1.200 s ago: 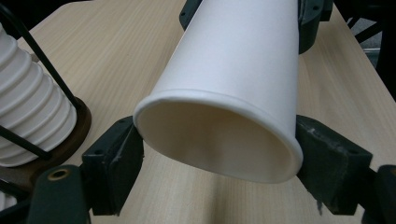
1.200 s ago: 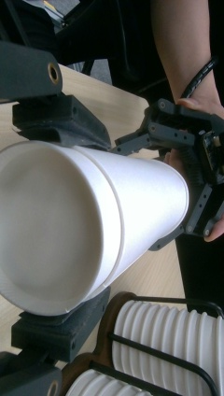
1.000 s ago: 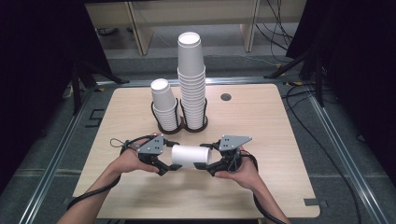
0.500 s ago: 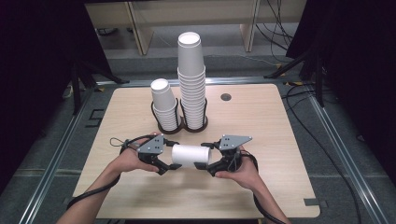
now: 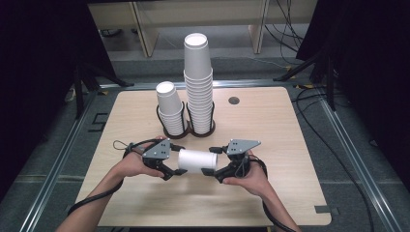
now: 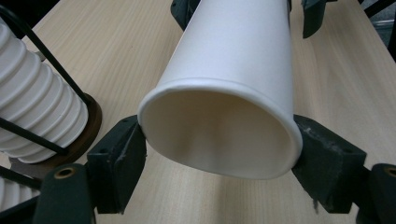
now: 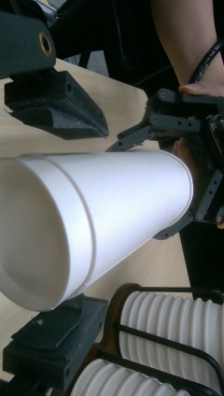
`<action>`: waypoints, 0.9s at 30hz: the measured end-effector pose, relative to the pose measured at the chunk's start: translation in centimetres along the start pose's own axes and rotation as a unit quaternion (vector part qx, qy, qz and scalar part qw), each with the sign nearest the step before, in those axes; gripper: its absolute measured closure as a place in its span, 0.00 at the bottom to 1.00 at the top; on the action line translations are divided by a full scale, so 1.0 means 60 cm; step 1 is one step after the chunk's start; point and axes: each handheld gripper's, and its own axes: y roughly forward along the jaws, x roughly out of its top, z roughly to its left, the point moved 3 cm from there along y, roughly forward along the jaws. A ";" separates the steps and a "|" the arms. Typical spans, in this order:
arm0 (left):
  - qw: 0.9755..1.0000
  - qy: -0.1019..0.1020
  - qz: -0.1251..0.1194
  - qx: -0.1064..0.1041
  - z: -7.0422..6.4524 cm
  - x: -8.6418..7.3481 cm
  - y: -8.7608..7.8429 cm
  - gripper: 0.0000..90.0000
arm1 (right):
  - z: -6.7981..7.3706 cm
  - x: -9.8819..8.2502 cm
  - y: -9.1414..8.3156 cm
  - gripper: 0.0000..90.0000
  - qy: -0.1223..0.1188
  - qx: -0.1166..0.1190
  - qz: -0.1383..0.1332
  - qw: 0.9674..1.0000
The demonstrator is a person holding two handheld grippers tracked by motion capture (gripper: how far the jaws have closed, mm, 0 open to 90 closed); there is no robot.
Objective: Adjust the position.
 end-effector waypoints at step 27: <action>0.993 0.051 0.109 -0.005 0.018 0.030 -0.014 0.26 | -0.007 0.011 -0.020 0.17 -0.013 -0.034 0.021 0.999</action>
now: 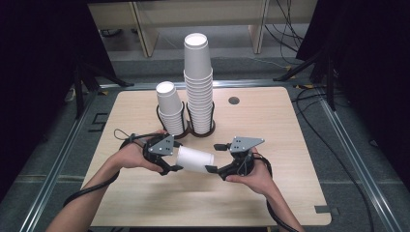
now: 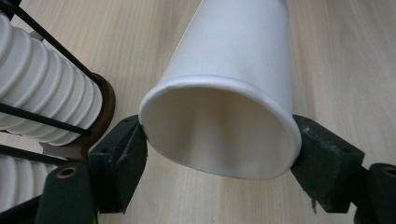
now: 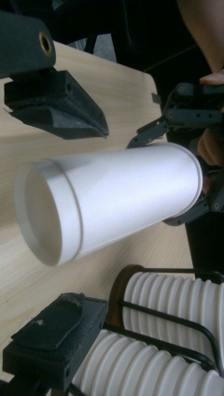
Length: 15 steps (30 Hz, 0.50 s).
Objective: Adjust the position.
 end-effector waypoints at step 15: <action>0.996 0.042 0.074 -0.010 0.010 0.023 -0.017 0.26 | 0.002 0.008 0.005 0.17 -0.012 -0.009 0.040 0.999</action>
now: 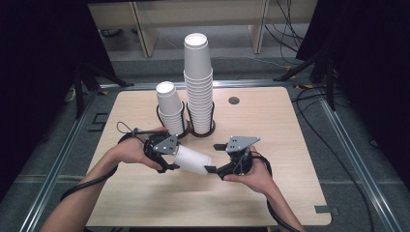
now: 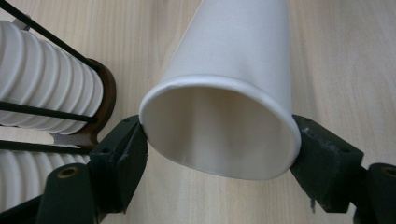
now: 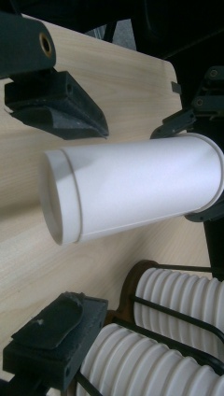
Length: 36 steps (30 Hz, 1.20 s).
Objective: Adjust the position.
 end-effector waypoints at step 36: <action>0.994 0.047 0.092 -0.023 0.012 0.035 -0.010 0.27 | 0.020 0.033 0.055 0.20 -0.023 0.023 0.084 0.996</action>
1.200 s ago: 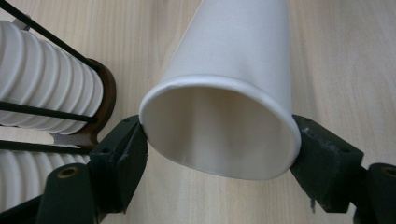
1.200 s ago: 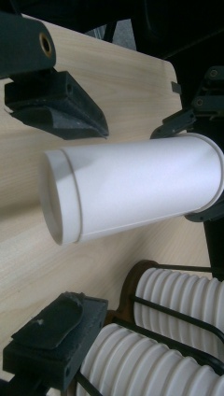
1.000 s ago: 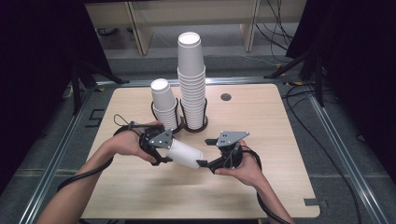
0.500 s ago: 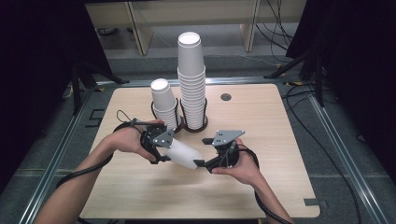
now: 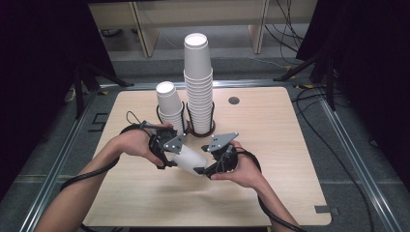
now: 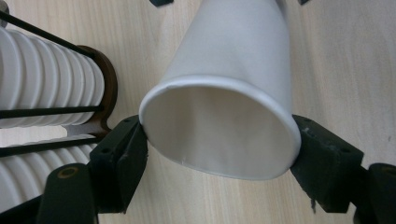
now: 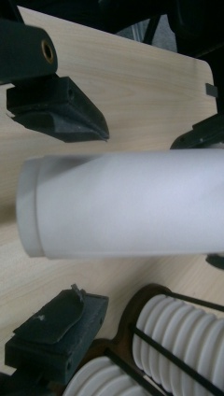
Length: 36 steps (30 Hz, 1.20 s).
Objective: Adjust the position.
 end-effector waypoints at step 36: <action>0.999 -0.001 -0.036 0.005 0.002 0.014 0.005 0.21 | 0.000 -0.014 0.033 0.30 -0.046 -0.007 0.038 0.998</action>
